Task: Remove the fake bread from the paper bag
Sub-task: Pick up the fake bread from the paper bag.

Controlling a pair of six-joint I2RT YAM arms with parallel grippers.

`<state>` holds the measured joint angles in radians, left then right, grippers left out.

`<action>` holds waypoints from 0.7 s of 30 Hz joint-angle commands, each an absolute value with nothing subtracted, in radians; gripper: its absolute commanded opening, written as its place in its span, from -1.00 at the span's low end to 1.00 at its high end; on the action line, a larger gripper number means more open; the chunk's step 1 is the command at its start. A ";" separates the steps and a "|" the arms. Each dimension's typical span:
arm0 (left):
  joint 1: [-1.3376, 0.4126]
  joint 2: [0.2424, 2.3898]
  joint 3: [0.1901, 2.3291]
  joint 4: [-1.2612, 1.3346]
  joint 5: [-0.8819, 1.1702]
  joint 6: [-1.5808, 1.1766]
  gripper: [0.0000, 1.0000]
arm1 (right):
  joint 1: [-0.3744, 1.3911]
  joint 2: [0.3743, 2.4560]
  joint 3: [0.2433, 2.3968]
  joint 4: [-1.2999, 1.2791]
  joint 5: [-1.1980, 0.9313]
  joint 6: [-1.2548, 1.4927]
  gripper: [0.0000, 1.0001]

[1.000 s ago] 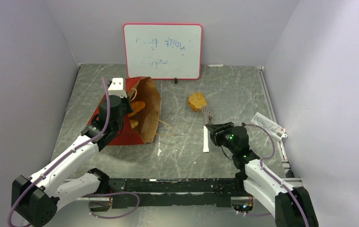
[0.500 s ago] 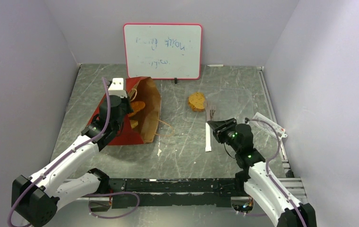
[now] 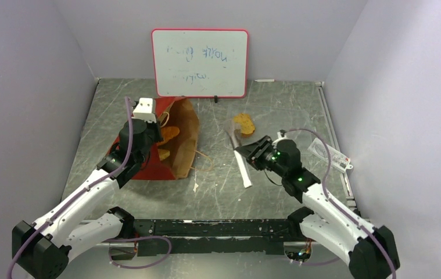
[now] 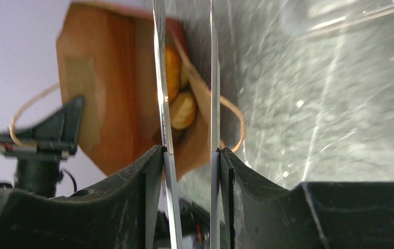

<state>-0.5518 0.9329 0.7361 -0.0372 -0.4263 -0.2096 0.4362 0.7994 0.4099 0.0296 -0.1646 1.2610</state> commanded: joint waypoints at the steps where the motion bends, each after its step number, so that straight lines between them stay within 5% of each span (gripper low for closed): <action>1: -0.556 0.911 0.737 -0.033 -0.400 -0.194 -0.86 | 0.593 0.882 0.498 0.128 -0.160 1.226 -0.18; 21: -0.557 0.899 0.754 -0.042 -0.373 -0.185 -0.86 | 0.852 1.279 0.608 0.418 -0.190 1.315 -0.16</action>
<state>-0.5518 0.9218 0.7361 -0.0544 -0.3946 -0.1967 0.8341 1.2163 0.5541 0.2905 -0.1703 1.2877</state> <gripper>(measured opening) 0.070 0.420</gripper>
